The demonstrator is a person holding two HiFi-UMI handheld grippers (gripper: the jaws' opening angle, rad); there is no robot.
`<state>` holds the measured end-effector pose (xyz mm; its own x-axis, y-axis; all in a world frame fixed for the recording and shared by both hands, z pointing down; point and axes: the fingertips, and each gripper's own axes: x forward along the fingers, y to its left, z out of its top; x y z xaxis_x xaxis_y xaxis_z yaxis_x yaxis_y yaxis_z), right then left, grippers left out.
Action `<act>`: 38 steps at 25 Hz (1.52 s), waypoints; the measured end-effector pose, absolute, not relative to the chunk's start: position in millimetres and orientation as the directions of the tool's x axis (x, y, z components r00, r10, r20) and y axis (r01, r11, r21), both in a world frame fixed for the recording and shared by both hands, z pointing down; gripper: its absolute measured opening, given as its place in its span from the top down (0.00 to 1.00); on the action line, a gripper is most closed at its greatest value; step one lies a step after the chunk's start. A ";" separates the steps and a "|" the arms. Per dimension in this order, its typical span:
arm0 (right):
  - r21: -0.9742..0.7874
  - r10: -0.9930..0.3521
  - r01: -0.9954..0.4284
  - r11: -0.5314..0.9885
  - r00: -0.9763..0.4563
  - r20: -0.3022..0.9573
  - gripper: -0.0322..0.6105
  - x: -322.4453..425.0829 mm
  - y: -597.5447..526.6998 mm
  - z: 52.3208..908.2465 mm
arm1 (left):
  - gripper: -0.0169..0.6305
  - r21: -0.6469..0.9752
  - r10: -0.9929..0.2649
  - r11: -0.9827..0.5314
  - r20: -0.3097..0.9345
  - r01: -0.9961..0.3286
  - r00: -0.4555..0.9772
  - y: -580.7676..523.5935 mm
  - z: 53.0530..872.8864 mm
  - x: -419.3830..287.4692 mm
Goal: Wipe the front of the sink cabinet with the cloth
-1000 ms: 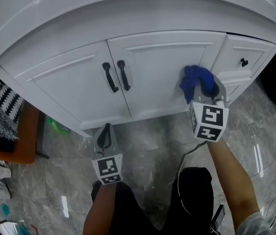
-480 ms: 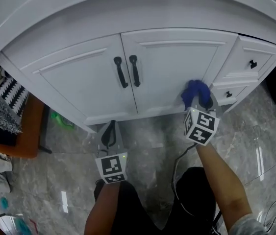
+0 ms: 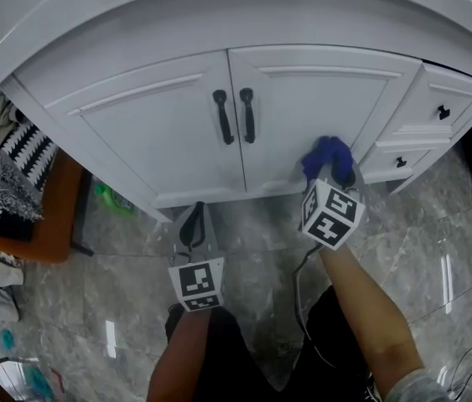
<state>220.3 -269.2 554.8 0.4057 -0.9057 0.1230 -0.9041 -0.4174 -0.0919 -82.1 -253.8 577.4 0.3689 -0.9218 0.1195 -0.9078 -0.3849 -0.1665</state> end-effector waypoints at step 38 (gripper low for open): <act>-0.068 -0.996 -0.997 -0.032 0.026 0.081 0.87 -6.6 -312.8 539.2 | 0.96 -0.100 -0.969 -0.242 0.065 -0.965 0.237 -234.9 551.9 -149.5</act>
